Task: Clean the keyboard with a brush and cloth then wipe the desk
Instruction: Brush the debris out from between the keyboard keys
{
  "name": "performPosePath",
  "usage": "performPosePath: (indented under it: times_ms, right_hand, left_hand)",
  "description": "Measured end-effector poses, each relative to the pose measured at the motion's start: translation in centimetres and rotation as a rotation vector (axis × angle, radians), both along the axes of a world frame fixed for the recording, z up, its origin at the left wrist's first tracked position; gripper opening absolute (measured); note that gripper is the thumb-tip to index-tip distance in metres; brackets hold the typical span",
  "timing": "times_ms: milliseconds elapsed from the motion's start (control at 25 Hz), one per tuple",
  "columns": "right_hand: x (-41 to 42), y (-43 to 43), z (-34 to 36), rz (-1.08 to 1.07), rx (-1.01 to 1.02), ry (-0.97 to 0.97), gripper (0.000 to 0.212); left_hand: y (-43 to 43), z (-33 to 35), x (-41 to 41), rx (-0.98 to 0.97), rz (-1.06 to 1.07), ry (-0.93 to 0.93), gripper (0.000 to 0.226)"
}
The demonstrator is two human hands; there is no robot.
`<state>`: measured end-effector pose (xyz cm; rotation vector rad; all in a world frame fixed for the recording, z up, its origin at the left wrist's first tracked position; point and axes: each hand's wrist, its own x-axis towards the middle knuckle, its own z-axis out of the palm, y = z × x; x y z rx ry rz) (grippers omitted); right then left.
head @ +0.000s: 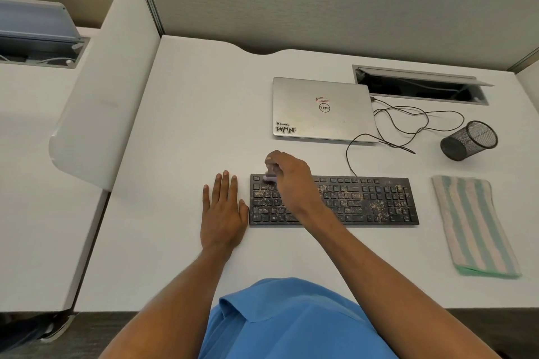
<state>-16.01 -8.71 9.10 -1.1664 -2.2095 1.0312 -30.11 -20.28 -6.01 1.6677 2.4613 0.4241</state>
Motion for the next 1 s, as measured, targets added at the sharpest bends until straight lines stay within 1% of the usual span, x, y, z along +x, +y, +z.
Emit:
performPosePath:
  times_ms: [120, 200, 360, 440, 520, 600, 720, 880, 1000]
  right_hand:
    - [-1.0, -0.6, 0.3, 0.051, -0.05, 0.02, 0.026]
    - [-1.1, -0.7, 0.1, 0.079, -0.026, -0.012, 0.03]
    - [0.0, -0.2, -0.5, 0.033, -0.032, -0.019, 0.017]
    - [0.3, 0.1, -0.5, -0.015, -0.013, -0.028, 0.017]
    - [0.1, -0.2, -0.3, -0.03, -0.051, 0.026, 0.021]
    - [-0.4, -0.5, -0.1, -0.01, -0.079, 0.052, 0.022]
    - [-0.3, -0.7, -0.4, 0.063, -0.015, -0.01, 0.028]
    - [0.4, 0.3, -0.7, 0.03, -0.01, -0.034, 0.018]
    - [0.4, 0.4, -0.1, -0.02, -0.077, 0.051, 0.018]
  left_hand:
    - [0.0, 0.1, 0.0, -0.013, -0.001, 0.008, 0.067]
    - [0.0, 0.1, 0.0, -0.016, -0.003, 0.009, 0.067]
    - [0.0, 0.1, 0.0, -0.025, -0.001, 0.014, 0.067]
    - [0.0, 0.2, 0.0, -0.024, 0.001, 0.017, 0.067]
    - [0.0, 0.2, 0.0, -0.023, 0.002, 0.015, 0.067]
    - [0.0, 0.2, 0.0, -0.022, 0.001, 0.015, 0.067]
    - [0.0, 0.2, 0.0, -0.024, 0.0, 0.017, 0.067]
    - [0.0, 0.3, 0.1, -0.015, 0.005, 0.017, 0.066]
    - [0.0, 0.3, 0.1, -0.022, 0.002, 0.019, 0.067]
